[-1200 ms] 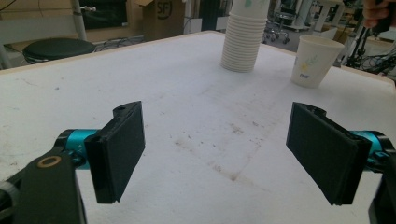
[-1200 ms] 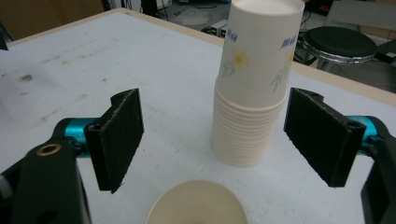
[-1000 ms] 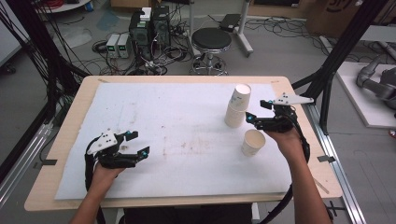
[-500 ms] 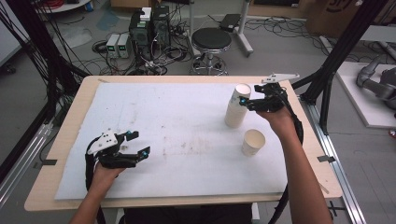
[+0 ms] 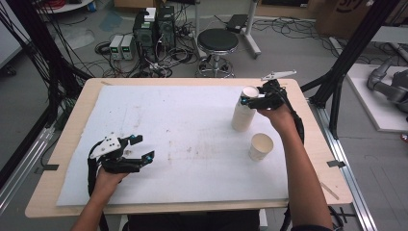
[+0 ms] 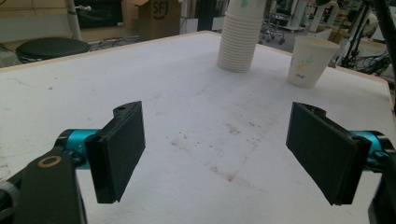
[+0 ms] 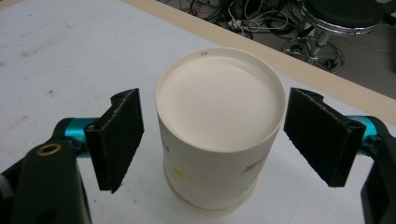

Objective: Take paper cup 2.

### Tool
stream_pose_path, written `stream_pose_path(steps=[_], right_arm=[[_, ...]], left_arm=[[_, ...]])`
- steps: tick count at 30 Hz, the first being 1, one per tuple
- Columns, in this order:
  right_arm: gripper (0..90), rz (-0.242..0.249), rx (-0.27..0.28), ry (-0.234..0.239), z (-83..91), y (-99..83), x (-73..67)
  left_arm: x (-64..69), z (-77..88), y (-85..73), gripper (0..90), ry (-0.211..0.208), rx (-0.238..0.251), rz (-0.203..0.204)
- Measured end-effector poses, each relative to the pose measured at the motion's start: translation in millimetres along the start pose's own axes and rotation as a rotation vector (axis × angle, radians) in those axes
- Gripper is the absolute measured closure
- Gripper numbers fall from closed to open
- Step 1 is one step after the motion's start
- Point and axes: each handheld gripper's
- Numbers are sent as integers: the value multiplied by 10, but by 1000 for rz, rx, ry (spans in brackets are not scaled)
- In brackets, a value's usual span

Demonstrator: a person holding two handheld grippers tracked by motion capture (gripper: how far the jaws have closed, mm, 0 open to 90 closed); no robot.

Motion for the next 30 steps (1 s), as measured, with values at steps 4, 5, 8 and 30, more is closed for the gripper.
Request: stream_pose_path(steps=[4, 5, 8, 30], right_arm=[[263, -2, -15, 14, -58, 3, 6], [263, -2, -15, 14, -58, 3, 6], [320, -17, -12, 19, -64, 10, 19], [345, -8, 18, 29, 70, 149, 18]], left_arm=[[-2, -8, 0, 198, -2, 2, 0], [-2, -8, 0, 198, -2, 2, 0], [-4, -9, 0, 198, -1, 2, 2], [4, -15, 3, 200, -3, -2, 1]])
Point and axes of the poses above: each handheld gripper's, and its own axes: z roughly backward along the jaws, y roughly out of its top, x roughly to its right, and after that the axes turned 4 degrees about -z, right-handed
